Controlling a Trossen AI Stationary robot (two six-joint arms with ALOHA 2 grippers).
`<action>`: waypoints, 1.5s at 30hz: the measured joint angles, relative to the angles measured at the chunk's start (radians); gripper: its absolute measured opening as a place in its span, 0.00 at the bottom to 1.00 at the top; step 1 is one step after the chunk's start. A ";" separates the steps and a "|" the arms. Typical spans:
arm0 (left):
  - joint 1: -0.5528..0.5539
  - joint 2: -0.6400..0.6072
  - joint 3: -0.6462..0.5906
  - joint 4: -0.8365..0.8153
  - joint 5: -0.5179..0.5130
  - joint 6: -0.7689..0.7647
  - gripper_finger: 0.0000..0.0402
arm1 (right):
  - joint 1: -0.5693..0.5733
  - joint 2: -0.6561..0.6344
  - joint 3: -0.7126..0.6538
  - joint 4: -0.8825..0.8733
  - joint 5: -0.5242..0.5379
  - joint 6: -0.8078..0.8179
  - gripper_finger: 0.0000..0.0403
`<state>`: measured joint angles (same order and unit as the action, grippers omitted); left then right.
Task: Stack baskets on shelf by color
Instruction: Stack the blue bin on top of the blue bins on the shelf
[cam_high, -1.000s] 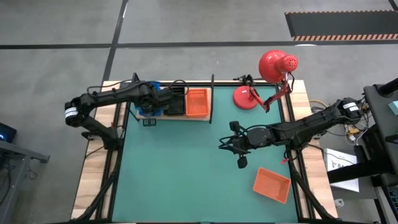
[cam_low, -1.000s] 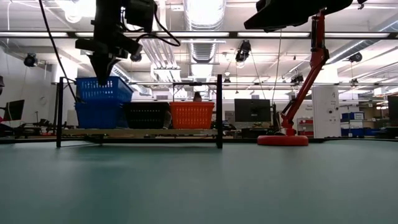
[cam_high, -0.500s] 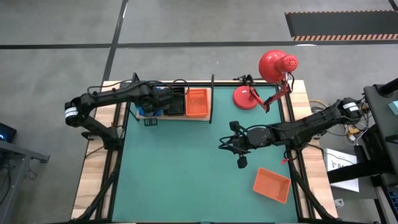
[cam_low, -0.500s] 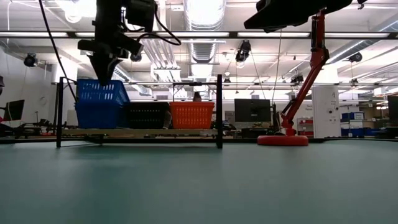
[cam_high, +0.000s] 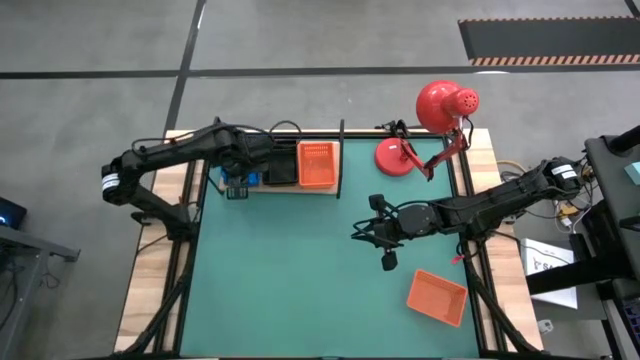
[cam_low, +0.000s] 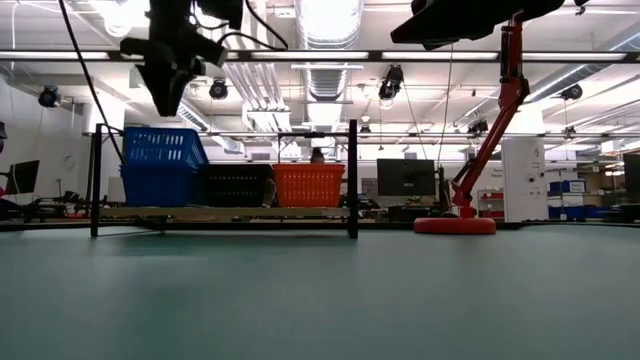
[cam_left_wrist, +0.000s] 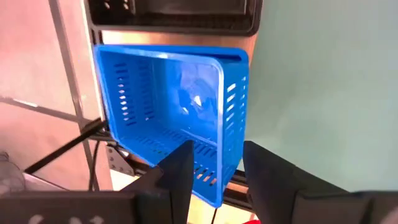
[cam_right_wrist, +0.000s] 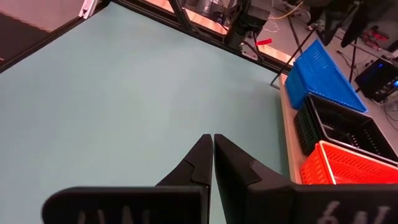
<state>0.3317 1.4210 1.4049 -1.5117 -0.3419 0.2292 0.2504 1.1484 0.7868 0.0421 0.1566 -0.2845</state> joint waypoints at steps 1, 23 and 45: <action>0.000 -0.005 0.011 -0.002 0.003 0.006 0.30 | 0.000 0.000 0.000 0.000 0.000 0.000 0.02; -0.006 -0.050 -0.078 0.069 0.004 0.039 0.00 | 0.000 0.000 0.000 0.000 0.000 0.014 0.02; -0.011 -0.102 -0.128 0.132 -0.080 -0.013 0.00 | 0.000 0.000 0.000 0.000 0.000 0.024 0.02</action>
<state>0.3204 1.3195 1.2768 -1.3802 -0.4222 0.2158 0.2503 1.1484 0.7868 0.0418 0.1570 -0.2604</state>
